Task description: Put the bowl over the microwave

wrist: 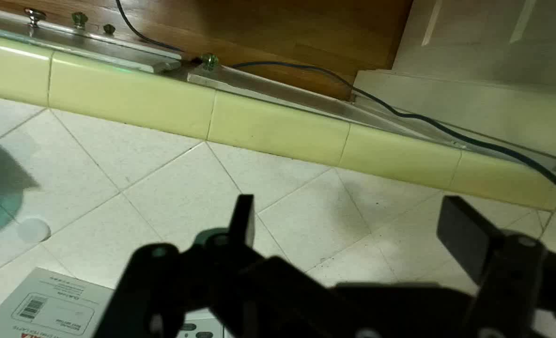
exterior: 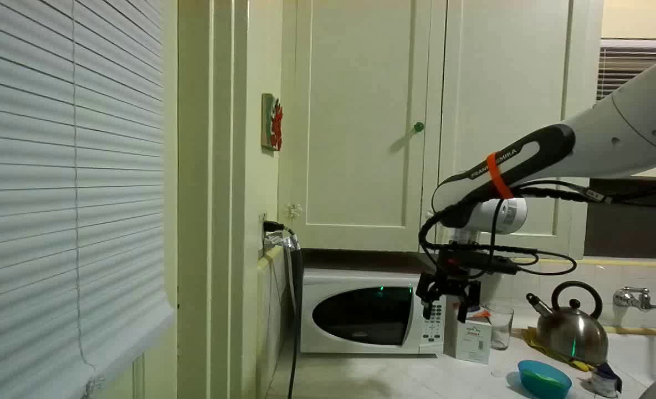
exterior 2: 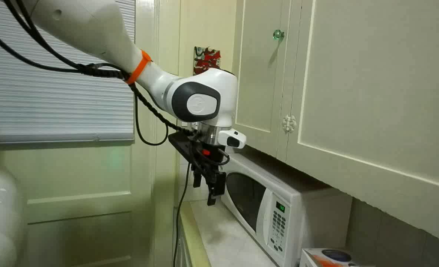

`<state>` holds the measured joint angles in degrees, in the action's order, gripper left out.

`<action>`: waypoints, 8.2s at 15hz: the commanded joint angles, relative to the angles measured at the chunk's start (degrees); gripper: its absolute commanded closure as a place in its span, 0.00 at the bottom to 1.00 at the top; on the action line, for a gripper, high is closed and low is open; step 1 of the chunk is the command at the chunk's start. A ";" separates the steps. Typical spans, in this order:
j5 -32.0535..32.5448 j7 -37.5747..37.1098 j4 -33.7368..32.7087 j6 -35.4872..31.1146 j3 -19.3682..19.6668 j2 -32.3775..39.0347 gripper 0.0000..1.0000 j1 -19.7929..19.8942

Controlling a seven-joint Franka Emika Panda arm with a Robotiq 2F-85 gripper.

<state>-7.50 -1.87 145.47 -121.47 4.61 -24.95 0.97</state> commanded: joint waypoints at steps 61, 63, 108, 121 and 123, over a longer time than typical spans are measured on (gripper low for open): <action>33.21 -13.37 11.85 -14.91 -10.95 4.01 0.00 8.19; 40.34 -17.57 11.64 -17.00 -11.48 6.29 0.00 10.86; 9.87 35.76 3.68 -43.88 9.49 33.57 0.58 22.22; 54.76 -4.64 10.42 -41.60 22.38 21.79 0.98 10.15; 62.79 -7.19 13.46 -41.24 21.16 15.16 0.98 9.67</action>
<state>45.44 -4.97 153.33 -165.77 26.13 1.54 12.02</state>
